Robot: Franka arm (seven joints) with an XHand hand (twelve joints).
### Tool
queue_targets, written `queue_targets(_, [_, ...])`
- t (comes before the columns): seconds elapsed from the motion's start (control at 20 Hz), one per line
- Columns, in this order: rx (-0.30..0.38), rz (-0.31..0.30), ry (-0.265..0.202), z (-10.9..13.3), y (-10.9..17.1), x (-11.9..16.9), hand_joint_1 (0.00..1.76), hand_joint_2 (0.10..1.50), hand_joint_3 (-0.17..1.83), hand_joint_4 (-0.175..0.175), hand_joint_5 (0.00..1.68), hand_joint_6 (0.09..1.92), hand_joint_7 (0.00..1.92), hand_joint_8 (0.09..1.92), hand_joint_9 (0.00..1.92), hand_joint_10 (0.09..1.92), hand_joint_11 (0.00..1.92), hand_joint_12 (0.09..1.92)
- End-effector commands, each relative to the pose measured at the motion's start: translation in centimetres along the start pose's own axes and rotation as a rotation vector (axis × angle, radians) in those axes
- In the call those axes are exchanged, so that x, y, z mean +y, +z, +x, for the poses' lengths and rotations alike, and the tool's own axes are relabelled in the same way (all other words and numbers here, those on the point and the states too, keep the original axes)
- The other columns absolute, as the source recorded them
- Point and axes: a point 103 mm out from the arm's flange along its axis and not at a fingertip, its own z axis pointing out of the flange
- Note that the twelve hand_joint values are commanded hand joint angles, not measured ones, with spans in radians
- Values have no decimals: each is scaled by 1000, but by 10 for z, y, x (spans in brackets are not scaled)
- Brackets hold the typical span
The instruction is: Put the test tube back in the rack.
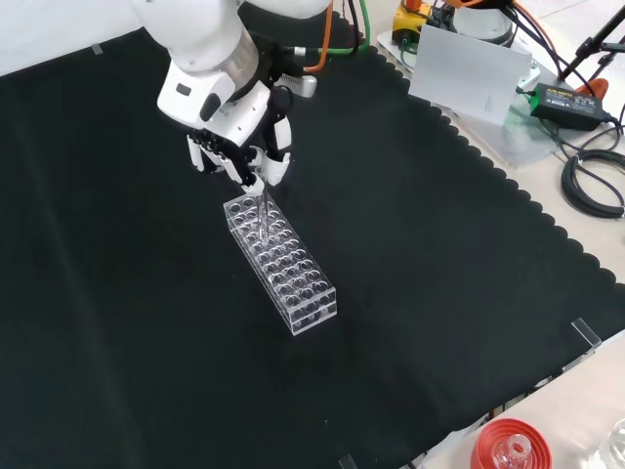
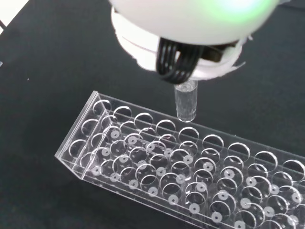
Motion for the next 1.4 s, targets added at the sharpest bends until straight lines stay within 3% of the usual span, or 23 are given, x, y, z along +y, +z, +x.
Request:
queue_targets(0.05, [1,29,-17,6,10,5,1437,640,535,-175,1484,180,1884,201,1490,236,1011,1152])
queue_targets(1.4, [13,57,-11,-12,26,24,1437,640,535,-175,1480,187,1885,197,1488,240,1008,1154])
